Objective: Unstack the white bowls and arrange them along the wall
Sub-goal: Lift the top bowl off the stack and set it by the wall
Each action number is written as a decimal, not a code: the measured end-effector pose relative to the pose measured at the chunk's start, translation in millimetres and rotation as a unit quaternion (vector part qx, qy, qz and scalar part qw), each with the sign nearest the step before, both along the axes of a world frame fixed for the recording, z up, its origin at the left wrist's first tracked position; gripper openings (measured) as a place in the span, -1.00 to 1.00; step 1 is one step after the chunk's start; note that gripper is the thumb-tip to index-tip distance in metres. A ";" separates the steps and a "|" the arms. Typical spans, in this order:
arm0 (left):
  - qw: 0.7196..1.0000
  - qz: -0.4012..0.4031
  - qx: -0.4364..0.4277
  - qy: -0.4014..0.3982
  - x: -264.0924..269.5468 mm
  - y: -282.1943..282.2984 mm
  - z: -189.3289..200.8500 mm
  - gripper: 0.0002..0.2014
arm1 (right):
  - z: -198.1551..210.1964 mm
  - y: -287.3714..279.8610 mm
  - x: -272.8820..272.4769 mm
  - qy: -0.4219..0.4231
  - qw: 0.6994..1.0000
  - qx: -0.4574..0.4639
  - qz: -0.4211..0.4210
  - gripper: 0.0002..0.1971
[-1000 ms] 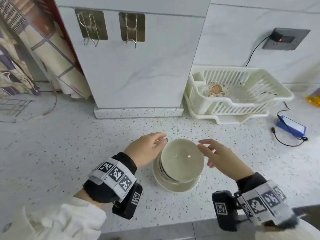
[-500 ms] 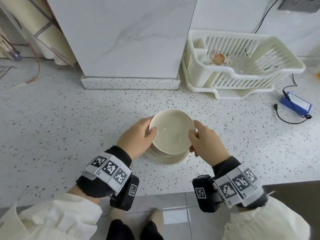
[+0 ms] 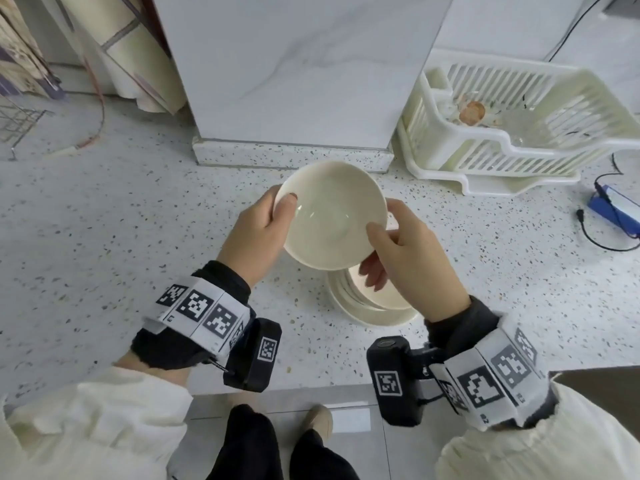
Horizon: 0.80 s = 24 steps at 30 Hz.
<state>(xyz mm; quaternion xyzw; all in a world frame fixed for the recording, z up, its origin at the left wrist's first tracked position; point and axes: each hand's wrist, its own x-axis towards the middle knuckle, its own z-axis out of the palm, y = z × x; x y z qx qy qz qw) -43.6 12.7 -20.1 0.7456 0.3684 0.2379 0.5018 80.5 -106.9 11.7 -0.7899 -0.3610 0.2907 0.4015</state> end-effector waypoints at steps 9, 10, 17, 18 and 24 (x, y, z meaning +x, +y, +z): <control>0.997 0.014 -0.016 0.075 -75.4 111.3 -27.2 -0.49 | -54.4 130.8 -65.3 0.232 0.971 -0.049 -0.037 -0.62; 0.996 -0.001 -0.022 0.082 -81.0 121.0 -33.7 -0.43 | -62.0 142.8 -69.2 0.248 0.966 -0.057 -0.044 -0.61; 0.985 -0.078 -0.072 0.134 -91.0 165.1 -70.2 0.02 | -101.4 197.0 -72.5 0.243 0.961 -0.093 -0.089 -0.56; 0.984 -0.082 -0.065 0.145 -89.1 170.0 -73.5 0.04 | -104.9 201.5 -71.5 0.239 0.962 -0.095 -0.092 -0.55; 0.981 -0.088 -0.034 0.167 -76.0 189.3 -89.5 0.00 | -120.6 218.6 -64.6 0.223 0.964 -0.092 -0.114 -0.58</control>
